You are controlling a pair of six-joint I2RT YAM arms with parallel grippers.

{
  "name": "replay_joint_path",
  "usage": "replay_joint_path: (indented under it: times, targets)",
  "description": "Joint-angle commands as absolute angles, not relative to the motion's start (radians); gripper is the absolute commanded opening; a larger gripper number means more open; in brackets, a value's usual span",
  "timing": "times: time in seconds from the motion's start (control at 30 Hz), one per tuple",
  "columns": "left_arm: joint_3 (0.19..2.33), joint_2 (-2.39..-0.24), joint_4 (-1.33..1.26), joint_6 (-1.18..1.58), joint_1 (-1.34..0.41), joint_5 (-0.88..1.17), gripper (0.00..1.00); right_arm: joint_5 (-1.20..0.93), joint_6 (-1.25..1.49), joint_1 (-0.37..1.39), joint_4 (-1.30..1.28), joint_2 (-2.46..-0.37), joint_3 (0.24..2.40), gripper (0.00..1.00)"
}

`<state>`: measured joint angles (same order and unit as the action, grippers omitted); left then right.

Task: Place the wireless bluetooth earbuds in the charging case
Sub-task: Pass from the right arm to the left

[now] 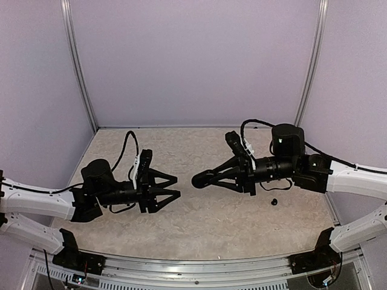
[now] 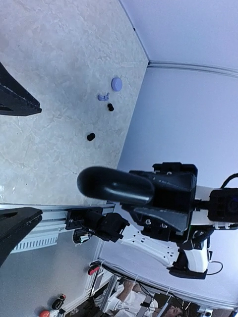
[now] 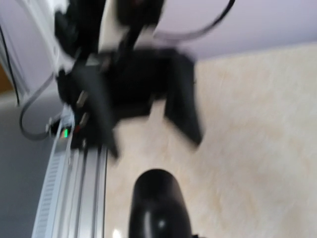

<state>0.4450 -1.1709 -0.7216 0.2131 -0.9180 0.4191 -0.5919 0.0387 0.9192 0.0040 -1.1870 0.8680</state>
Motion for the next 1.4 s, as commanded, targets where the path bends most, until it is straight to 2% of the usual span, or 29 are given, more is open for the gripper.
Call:
replay_joint_path:
  times: [0.0,0.2,0.53,0.7,0.9,0.97,1.0,1.07,1.2,1.37]
  targets:
    - [0.534,-1.198,-0.711,0.138,-0.989,0.406,0.64,-0.595,0.064,0.913,0.119,-1.186,0.88,0.0]
    - [0.626,-1.281,-0.647,0.14,-1.024,0.452,0.62,-0.655,0.025,0.919,0.066,-1.232,0.918,0.0]
    - [0.686,-1.331,-0.592,0.138,-1.04,0.471,0.44,-0.673,0.017,0.925,0.053,-1.234,0.932,0.0]
    - [0.683,-1.333,-0.603,0.145,-1.041,0.471,0.25,-0.673,0.01,0.927,0.043,-1.231,0.932,0.0]
    - [0.667,-1.317,-0.633,0.153,-1.04,0.486,0.1,-0.671,0.01,0.926,0.023,-1.23,0.93,0.01]
    - [0.667,-1.315,-0.635,0.157,-1.04,0.491,0.08,-0.667,0.011,0.925,0.02,-1.225,0.928,0.17]
    - [0.666,-1.313,-0.637,0.159,-1.039,0.492,0.08,-0.664,0.011,0.925,0.02,-1.221,0.926,0.31]
    - [0.664,-1.313,-0.641,0.163,-1.037,0.493,0.07,-0.656,0.011,0.924,0.018,-1.214,0.919,0.42]
    - [0.664,-1.312,-0.646,0.169,-1.034,0.493,0.06,-0.66,0.01,0.925,0.017,-1.222,0.913,0.47]
    - [0.666,-1.314,-0.651,0.173,-1.032,0.497,0.06,-0.684,0.011,0.925,0.022,-1.242,0.915,0.48]
